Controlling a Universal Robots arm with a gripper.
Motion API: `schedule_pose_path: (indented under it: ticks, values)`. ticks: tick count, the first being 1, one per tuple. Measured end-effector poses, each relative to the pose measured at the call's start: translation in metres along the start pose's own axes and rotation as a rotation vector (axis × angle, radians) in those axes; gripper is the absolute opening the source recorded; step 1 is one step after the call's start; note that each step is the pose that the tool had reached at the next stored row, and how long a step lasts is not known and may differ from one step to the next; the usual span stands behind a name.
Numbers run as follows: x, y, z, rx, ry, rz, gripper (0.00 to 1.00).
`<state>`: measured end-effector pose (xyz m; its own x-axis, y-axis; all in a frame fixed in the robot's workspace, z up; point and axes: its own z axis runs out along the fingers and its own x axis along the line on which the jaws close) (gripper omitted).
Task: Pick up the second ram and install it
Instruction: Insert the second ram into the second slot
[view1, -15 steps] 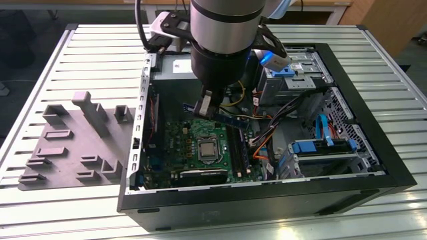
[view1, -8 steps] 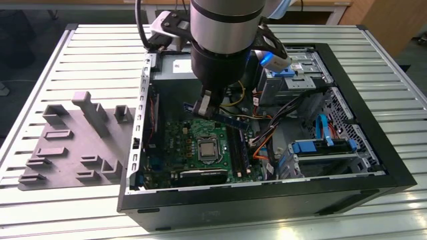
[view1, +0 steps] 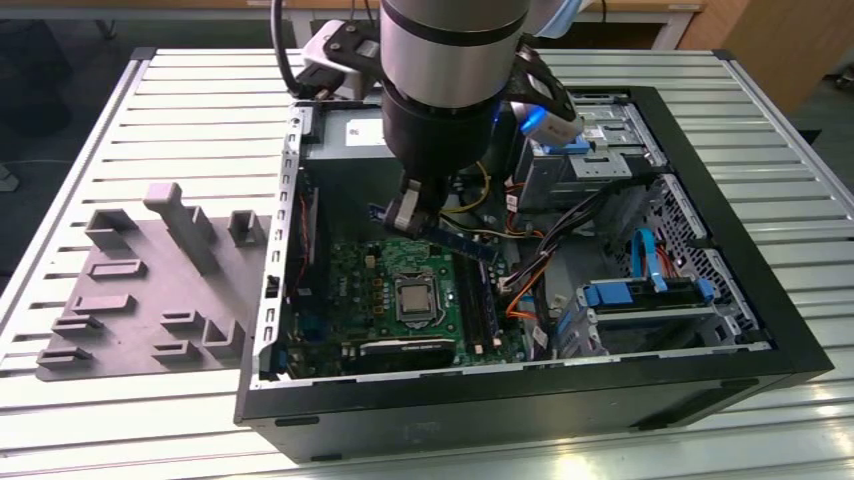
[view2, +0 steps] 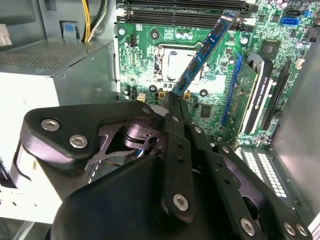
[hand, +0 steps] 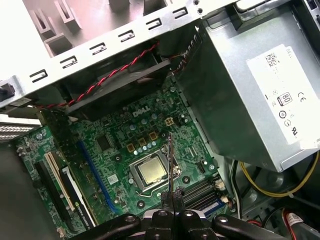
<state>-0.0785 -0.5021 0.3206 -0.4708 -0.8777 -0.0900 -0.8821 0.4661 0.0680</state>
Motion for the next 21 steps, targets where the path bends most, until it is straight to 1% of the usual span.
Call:
schedule_pose_path:
  ticks: [21]
  values:
    - [0.0,0.0,0.0,0.0068,-0.0052,0.075,0.11]
